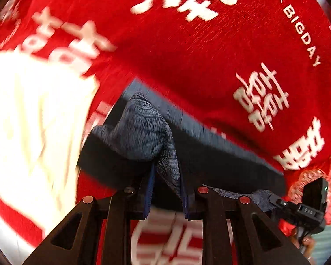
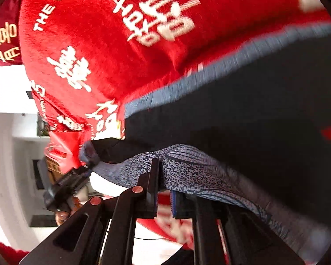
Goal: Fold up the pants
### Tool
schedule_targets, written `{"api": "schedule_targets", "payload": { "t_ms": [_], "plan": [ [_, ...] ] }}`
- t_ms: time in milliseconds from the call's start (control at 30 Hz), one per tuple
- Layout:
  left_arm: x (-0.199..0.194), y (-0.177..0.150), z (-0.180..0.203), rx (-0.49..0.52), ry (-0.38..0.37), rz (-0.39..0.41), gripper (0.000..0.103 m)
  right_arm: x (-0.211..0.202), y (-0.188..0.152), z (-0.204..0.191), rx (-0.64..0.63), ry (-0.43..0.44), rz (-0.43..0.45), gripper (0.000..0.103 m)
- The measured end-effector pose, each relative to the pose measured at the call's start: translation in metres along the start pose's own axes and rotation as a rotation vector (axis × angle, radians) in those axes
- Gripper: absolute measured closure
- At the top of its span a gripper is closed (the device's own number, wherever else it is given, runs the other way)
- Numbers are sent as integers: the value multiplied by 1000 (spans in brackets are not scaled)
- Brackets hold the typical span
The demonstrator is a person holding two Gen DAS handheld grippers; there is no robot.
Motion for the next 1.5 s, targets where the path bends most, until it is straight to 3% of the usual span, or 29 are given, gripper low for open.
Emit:
{"api": "schedule_targets", "payload": {
  "t_ms": [100, 233, 300, 367, 467, 500, 533, 567, 600, 767, 833, 900, 967, 1000, 1033, 1100, 1200, 1333, 1500],
  "plan": [
    [36, 30, 11, 42, 60, 22, 80, 31, 58, 8, -26, -45, -13, 92],
    [81, 60, 10, 47, 132, 30, 80, 72, 99, 31, 1, -92, -49, 92],
    [101, 70, 11, 34, 168, 18, 79, 88, 111, 39, -4, -113, -73, 92],
    [115, 77, 5, 13, 208, -2, 71, 95, 113, 46, 0, -119, -83, 92],
    [110, 85, 4, -11, 216, -1, 67, 93, 115, 50, 27, -102, -102, 90],
    [101, 86, 5, -7, 230, 15, 60, 91, 114, 47, 20, -103, -111, 84],
    [93, 87, 4, -4, 250, 30, 31, 86, 112, 40, -4, -122, -111, 67],
    [80, 86, 3, -3, 281, 68, 20, 83, 113, 37, -20, -131, -108, 56],
    [67, 85, 4, 5, 300, 110, 17, 74, 108, 26, -55, -148, -88, 38],
    [79, 68, 14, 115, 339, 29, 17, 66, 85, -11, -204, -184, -79, 36],
    [101, 64, 20, 142, 373, -9, 17, 86, 85, -17, -269, -253, -104, 47],
    [125, 65, 27, 145, 392, -16, 17, 103, 93, -12, -300, -327, -99, 48],
    [152, 64, 35, 146, 454, -8, 17, 112, 103, 2, -313, -401, -93, 58],
    [160, 69, 37, 152, 492, 7, 17, 115, 108, 11, -304, -414, -90, 72],
    [165, 75, 38, 158, 520, 15, 17, 113, 111, 14, -302, -404, -80, 79],
    [172, 84, 39, 153, 560, 10, 17, 107, 113, 15, -287, -372, -83, 79],
    [164, 89, 42, 136, 526, -5, 17, 92, 103, 8, -289, -357, -80, 69],
    [133, 64, 56, 143, 462, -36, 17, 63, 77, 4, -281, -323, -55, 32],
    [114, -9, 95, 255, 419, -120, 17, 34, 20, 21, -219, -313, -67, 32]
  ]
}}
Point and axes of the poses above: each gripper's, at about its wrist camera, not at the fingertips, and x roughly the way its jaws point, z to its right, y to its top, the point moved 3 cm from there along x, roughly the way its jaws point, and after that the axes turned 4 degrees about -z, right-handed, at the moved point
